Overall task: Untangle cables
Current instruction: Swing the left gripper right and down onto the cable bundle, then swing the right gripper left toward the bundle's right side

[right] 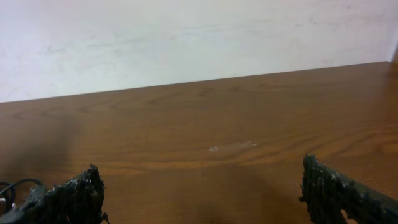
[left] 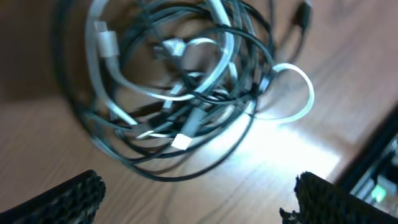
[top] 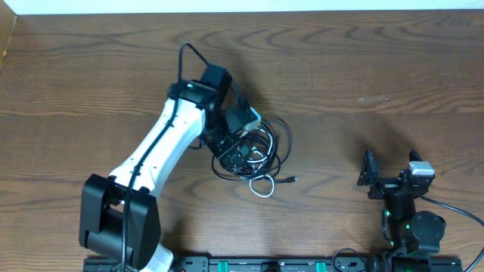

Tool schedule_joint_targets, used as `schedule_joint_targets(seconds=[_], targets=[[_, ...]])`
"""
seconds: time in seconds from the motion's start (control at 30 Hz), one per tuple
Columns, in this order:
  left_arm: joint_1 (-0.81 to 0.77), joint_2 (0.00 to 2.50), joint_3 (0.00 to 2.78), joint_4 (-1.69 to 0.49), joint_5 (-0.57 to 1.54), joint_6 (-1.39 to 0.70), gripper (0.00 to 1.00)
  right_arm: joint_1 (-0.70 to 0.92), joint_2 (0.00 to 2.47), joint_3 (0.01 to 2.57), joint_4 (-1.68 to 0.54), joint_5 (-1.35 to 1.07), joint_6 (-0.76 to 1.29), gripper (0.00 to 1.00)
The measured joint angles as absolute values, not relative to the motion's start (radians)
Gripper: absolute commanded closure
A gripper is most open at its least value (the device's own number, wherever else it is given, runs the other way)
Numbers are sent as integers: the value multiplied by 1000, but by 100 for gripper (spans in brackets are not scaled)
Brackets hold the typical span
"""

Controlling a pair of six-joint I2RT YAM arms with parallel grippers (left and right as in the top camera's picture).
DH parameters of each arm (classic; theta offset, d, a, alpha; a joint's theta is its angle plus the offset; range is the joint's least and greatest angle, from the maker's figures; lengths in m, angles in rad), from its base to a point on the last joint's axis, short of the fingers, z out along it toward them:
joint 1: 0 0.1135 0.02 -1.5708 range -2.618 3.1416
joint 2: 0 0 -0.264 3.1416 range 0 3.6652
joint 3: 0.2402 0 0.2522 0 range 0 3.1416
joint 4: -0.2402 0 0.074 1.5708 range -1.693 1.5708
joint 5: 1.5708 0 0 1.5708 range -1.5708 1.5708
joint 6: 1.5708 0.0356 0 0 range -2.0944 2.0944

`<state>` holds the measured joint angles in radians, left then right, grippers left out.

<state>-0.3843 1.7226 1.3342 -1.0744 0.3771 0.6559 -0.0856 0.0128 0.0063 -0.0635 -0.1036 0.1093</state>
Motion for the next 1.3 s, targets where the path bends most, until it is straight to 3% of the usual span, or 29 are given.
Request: schedule_joint_targets(seconds=[0.43, 1.13, 1.3], targets=[[-513, 1723, 1333, -1095, 398, 781, 2, -86, 13, 6, -64, -104, 109, 1], [-507, 1723, 1333, -978, 230, 482, 2, -86, 13, 7, -19, -116, 155, 1], [-490, 1723, 1333, -924, 233, 432, 2, -86, 56, 83, -165, -162, 232, 1]])
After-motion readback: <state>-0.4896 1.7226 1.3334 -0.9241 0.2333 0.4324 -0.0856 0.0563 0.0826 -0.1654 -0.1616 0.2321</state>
